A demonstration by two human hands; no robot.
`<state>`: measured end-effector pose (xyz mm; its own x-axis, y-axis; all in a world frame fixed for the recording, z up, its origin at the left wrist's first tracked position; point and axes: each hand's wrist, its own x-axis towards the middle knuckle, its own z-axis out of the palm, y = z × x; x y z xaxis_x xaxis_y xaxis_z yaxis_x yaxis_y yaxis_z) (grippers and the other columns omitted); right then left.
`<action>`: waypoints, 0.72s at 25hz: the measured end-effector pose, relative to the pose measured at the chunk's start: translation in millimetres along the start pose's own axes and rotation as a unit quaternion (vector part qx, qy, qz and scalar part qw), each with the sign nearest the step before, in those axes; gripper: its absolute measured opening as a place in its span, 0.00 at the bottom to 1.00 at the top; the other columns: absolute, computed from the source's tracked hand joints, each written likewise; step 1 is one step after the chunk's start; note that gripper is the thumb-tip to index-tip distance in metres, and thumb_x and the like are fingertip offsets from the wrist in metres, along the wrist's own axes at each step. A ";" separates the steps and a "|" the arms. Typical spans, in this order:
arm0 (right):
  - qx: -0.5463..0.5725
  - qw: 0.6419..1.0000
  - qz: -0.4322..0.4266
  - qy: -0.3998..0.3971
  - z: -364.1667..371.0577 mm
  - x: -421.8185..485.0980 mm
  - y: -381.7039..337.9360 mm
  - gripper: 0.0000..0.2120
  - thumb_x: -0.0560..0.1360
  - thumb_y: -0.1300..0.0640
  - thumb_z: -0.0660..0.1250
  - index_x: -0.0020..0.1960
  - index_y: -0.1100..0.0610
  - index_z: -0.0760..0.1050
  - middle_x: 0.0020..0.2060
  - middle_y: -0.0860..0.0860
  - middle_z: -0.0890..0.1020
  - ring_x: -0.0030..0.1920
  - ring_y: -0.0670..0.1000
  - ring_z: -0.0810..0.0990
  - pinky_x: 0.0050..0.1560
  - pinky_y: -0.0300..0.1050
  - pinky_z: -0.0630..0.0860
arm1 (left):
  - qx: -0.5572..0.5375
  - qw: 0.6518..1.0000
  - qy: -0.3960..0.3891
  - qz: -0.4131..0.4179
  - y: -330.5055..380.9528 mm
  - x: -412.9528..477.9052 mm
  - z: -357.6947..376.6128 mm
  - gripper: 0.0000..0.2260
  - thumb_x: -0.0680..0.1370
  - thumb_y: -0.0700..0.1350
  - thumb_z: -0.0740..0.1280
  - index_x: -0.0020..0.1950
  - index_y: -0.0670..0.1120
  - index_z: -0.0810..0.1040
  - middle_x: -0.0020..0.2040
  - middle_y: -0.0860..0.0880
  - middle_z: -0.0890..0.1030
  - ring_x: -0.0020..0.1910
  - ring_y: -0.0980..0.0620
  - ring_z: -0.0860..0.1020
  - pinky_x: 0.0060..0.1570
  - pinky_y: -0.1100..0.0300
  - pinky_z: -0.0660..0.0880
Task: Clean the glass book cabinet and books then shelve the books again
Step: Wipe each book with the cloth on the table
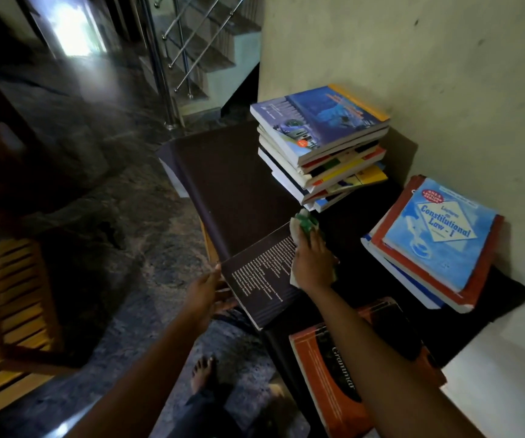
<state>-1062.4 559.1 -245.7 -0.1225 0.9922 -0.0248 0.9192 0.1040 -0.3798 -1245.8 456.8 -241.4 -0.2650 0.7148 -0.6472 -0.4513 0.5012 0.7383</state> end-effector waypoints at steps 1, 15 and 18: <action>-0.033 0.999 -0.025 0.015 8.6 -6.6 -7.8 0.30 0.77 0.62 0.58 0.76 0.51 0.52 0.73 0.57 0.60 0.74 0.56 0.57 0.71 0.55 0.57 | -0.011 1.000 0.005 -0.001 2.7 2.4 2.4 0.14 0.82 0.48 0.56 0.55 0.39 0.74 0.42 0.41 0.80 0.33 0.47 0.80 0.25 0.59 0.77; 0.389 0.917 -0.054 -0.075 -37.3 -110.4 -30.4 0.25 0.79 0.66 0.55 0.68 0.41 0.60 0.66 0.40 0.66 0.67 0.45 0.67 0.68 0.44 0.67 | -0.023 0.999 -0.030 -0.002 -0.2 -10.3 5.6 0.15 0.80 0.52 0.60 0.54 0.41 0.74 0.49 0.39 0.79 0.39 0.48 0.79 0.35 0.55 0.78; 0.421 0.906 -0.044 -0.024 -89.4 -111.0 -1.2 0.27 0.79 0.66 0.55 0.65 0.36 0.62 0.66 0.34 0.65 0.69 0.43 0.65 0.69 0.46 0.65 | 0.038 0.990 -0.033 0.131 7.7 -32.2 15.3 0.04 0.79 0.41 0.63 0.53 0.42 0.72 0.47 0.42 0.80 0.33 0.54 0.82 0.32 0.61 0.79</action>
<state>-1016.4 455.0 -159.9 -0.2162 0.9763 0.0084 0.2966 0.0739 -0.9521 -1227.7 445.1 -211.9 -0.3062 0.8546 -0.4194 -0.3080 0.3280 0.8931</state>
